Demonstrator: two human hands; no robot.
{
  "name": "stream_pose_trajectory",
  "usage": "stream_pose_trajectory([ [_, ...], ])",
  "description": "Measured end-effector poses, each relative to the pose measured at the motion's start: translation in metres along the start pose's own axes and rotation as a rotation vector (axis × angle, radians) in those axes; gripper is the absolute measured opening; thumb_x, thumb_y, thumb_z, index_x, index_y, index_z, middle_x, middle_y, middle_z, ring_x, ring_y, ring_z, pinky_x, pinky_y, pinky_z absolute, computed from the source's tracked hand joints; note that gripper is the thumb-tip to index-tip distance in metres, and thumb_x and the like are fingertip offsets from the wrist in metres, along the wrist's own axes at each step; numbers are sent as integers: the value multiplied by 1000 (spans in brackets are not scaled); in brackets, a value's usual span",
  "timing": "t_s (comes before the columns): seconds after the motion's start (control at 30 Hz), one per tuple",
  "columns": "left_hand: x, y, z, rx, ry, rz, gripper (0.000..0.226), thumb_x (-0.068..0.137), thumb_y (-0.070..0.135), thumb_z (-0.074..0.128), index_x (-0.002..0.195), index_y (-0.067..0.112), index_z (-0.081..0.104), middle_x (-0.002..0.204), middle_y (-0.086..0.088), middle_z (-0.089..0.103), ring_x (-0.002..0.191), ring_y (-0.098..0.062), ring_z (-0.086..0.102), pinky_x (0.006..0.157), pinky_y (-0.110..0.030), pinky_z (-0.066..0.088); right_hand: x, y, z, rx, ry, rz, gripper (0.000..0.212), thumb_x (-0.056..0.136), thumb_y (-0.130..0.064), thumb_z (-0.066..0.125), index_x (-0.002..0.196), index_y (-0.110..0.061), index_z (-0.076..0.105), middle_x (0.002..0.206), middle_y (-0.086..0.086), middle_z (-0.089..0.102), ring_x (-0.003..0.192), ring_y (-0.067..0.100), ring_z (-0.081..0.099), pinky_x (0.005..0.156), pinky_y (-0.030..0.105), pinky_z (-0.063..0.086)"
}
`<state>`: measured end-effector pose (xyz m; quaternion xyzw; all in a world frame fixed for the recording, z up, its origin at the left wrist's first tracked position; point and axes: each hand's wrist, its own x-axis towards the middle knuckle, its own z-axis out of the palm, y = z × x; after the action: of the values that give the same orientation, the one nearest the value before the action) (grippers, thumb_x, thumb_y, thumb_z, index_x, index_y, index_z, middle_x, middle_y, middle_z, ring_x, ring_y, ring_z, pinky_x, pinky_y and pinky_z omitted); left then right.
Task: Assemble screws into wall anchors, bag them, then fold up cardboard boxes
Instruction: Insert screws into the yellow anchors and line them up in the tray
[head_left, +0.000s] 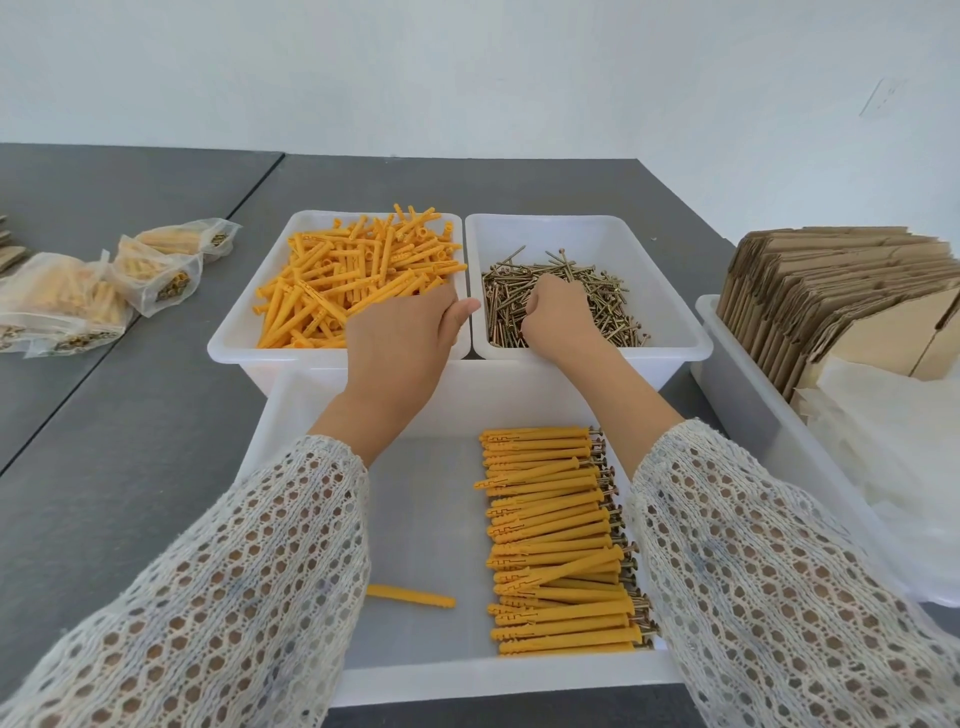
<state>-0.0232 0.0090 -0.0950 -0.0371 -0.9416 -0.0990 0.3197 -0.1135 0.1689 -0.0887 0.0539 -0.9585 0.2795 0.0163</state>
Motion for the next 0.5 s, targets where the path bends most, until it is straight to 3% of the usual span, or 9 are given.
stream_pose_trajectory([
  [0.07,0,0,1,9,-20,3,66,97,59,12,71,16,55,57,-1,54,50,-22,50,47,-27,22,-2,0,-1,1,-3,0,29,89,7,40,115,-2,52,127,21,44,93,22,39,85,32,40],
  [0.17,1,0,1,16,-43,-7,67,97,59,11,73,16,56,59,-1,55,52,-22,51,47,-28,24,-2,-1,-1,10,10,1,34,89,6,40,120,-1,52,128,21,41,93,24,44,87,34,43],
  [0.27,1,1,1,4,-59,-15,68,96,58,9,73,15,56,60,-2,56,53,-23,52,48,-30,26,1,0,1,-38,0,-20,18,85,7,41,90,-3,56,101,18,55,91,30,55,75,33,46],
  [0.33,1,1,1,-11,-63,-19,67,97,57,9,74,15,57,61,-2,57,53,-23,52,49,-30,27,4,0,2,-78,-4,-20,23,82,7,41,66,-9,42,74,11,47,72,28,51,63,32,41],
  [0.43,1,1,1,-21,-65,-17,66,98,55,10,75,15,57,62,-3,58,55,-23,53,49,-31,28,5,2,2,-110,-5,-20,35,81,7,42,59,-16,28,59,3,29,53,17,29,49,26,27],
  [0.5,2,1,1,-21,-63,-15,66,98,54,10,75,15,57,63,-3,58,55,-23,53,49,-31,29,6,2,2,-122,-9,-9,36,82,6,43,59,-16,28,59,2,29,52,15,27,47,25,24],
])
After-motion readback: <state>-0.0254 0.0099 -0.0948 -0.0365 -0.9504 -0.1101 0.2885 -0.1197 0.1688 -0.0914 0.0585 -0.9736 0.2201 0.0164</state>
